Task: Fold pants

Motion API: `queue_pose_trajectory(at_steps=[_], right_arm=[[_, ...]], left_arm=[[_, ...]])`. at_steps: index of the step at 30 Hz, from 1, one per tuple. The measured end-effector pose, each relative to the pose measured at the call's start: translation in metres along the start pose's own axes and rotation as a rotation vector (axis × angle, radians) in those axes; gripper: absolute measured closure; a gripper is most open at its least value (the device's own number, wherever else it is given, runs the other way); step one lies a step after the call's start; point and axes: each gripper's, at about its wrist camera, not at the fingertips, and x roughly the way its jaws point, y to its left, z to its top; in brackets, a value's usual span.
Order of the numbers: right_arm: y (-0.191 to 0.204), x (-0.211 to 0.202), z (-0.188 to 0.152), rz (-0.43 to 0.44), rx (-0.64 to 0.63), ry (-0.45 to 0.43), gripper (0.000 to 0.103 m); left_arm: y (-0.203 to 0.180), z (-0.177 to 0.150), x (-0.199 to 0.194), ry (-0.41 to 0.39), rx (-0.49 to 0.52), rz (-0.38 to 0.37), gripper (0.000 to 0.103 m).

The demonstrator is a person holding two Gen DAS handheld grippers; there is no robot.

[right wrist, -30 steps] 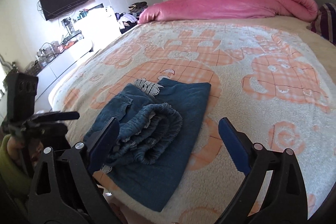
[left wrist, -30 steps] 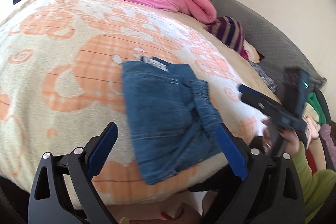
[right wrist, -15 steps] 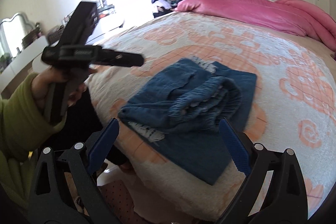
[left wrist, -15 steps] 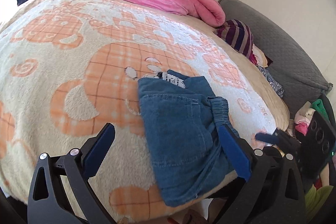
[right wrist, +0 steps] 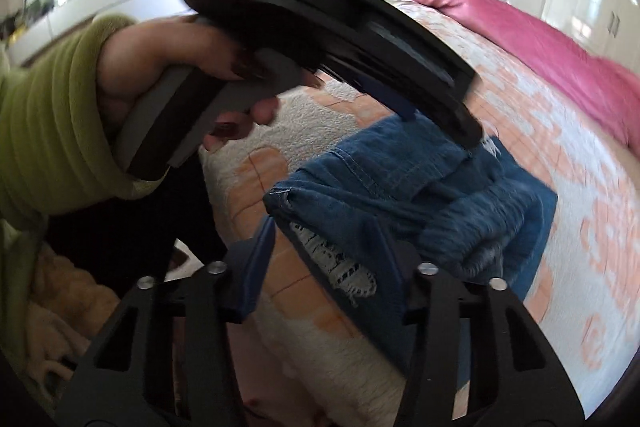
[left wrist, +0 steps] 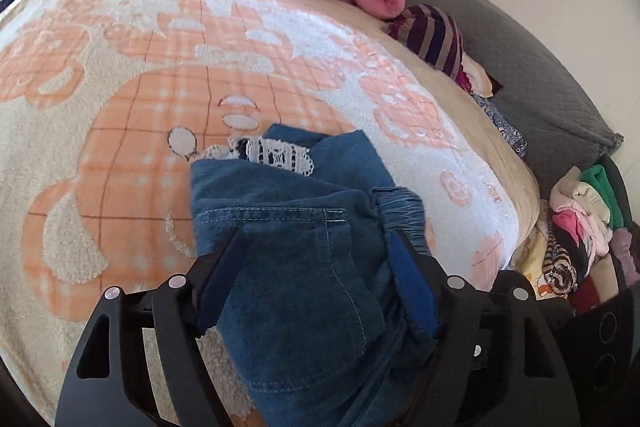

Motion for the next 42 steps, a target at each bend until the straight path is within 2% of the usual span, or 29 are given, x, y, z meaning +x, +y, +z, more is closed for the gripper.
queue_pose_trajectory(at_steps=[3, 4, 5, 7, 11, 17, 24, 30, 31, 32, 34, 38, 42], right_arm=[[-0.002, 0.012, 0.003, -0.002, -0.005, 0.019, 0.063], [-0.003, 0.016, 0.002, -0.006, -0.01, 0.022, 0.068], [-0.003, 0.018, 0.001, -0.009, -0.014, 0.025, 0.082], [-0.005, 0.016, -0.002, 0.047, 0.009, 0.026, 0.099], [0.0, 0.001, -0.009, 0.095, 0.025, 0.026, 0.103], [-0.002, 0.0, -0.028, 0.099, 0.101, 0.034, 0.103], [-0.002, -0.007, -0.028, 0.088, 0.116, 0.032, 0.102], [-0.007, -0.015, -0.027, 0.099, 0.16, 0.008, 0.093], [-0.009, -0.017, -0.027, 0.103, 0.174, 0.003, 0.087], [-0.01, -0.019, -0.028, 0.109, 0.183, -0.004, 0.084], [-0.011, -0.022, -0.029, 0.107, 0.191, -0.012, 0.082], [-0.013, -0.031, -0.031, 0.108, 0.202, -0.029, 0.072], [-0.014, -0.04, -0.032, 0.106, 0.203, -0.039, 0.068]], left_arm=[[0.006, 0.0, 0.012, 0.023, -0.015, 0.006, 0.031], [0.007, 0.0, 0.014, 0.023, -0.022, 0.009, 0.031], [0.008, 0.0, 0.017, 0.025, -0.029, 0.009, 0.031], [0.01, 0.0, 0.019, 0.028, -0.035, 0.008, 0.031], [0.012, 0.0, 0.021, 0.029, -0.034, 0.009, 0.031], [0.014, 0.0, 0.02, 0.021, -0.044, -0.002, 0.031], [0.011, -0.002, 0.014, 0.01, -0.042, 0.004, 0.031], [0.007, -0.003, 0.007, -0.003, -0.041, 0.002, 0.03], [0.006, -0.003, 0.004, -0.01, -0.042, 0.001, 0.024], [0.006, -0.004, 0.003, -0.015, -0.041, 0.001, 0.023], [0.004, -0.004, -0.001, -0.022, -0.034, 0.006, 0.023], [0.001, -0.004, -0.005, -0.03, -0.028, 0.005, 0.023], [-0.003, -0.003, -0.01, -0.039, -0.021, 0.002, 0.023]])
